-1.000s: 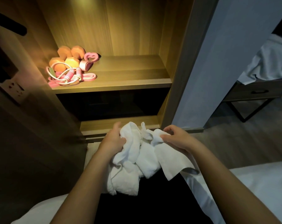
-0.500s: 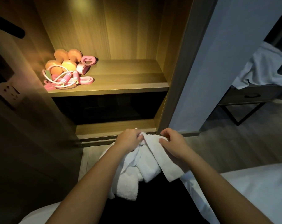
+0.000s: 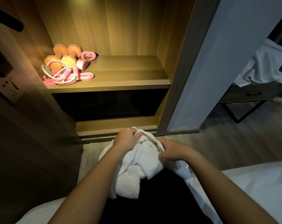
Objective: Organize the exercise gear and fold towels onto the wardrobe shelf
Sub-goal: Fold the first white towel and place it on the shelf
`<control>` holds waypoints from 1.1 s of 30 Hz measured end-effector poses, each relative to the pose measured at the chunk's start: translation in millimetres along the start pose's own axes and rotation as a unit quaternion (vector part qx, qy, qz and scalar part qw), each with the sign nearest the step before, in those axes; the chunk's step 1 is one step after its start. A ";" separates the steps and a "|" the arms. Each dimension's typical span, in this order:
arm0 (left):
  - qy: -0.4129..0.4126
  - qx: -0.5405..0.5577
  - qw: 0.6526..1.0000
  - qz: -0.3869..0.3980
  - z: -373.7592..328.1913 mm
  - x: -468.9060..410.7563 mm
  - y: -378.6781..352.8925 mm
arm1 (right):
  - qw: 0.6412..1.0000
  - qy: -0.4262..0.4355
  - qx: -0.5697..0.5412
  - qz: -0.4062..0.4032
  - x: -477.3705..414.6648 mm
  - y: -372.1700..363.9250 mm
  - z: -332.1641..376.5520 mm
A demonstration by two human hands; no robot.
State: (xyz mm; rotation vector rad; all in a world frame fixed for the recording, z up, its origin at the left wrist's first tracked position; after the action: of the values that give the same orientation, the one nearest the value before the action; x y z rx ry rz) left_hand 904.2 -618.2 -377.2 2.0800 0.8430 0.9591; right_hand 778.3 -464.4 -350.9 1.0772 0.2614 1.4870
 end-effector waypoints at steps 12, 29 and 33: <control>-0.133 -0.066 0.988 -0.034 11.9 5.0 0.2 | 0.923 -0.070 -0.210 -0.313 20.7 47.7 -38.2; -0.345 0.085 0.934 -0.036 -76.8 28.1 93.8 | 0.941 0.226 -0.110 -0.226 19.5 86.1 40.0; -0.284 0.005 0.958 -0.031 -62.7 17.2 100.1 | 0.937 0.215 -0.075 -0.264 20.8 86.3 37.1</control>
State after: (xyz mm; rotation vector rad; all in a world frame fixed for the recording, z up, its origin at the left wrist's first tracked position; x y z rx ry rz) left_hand 888.7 -640.9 -261.1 2.1554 0.5984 0.2857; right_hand 751.2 -483.5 -260.5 0.4881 0.6779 1.2075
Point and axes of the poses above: each hand's wrist, its own x-axis away from the middle knuckle, its own y-axis out of the back of the hand, z = x × y, the point moved 1 cm from there along -x, towards the middle knuckle, and after that the axes turned 12 degrees about y, right-handed, at the moved point
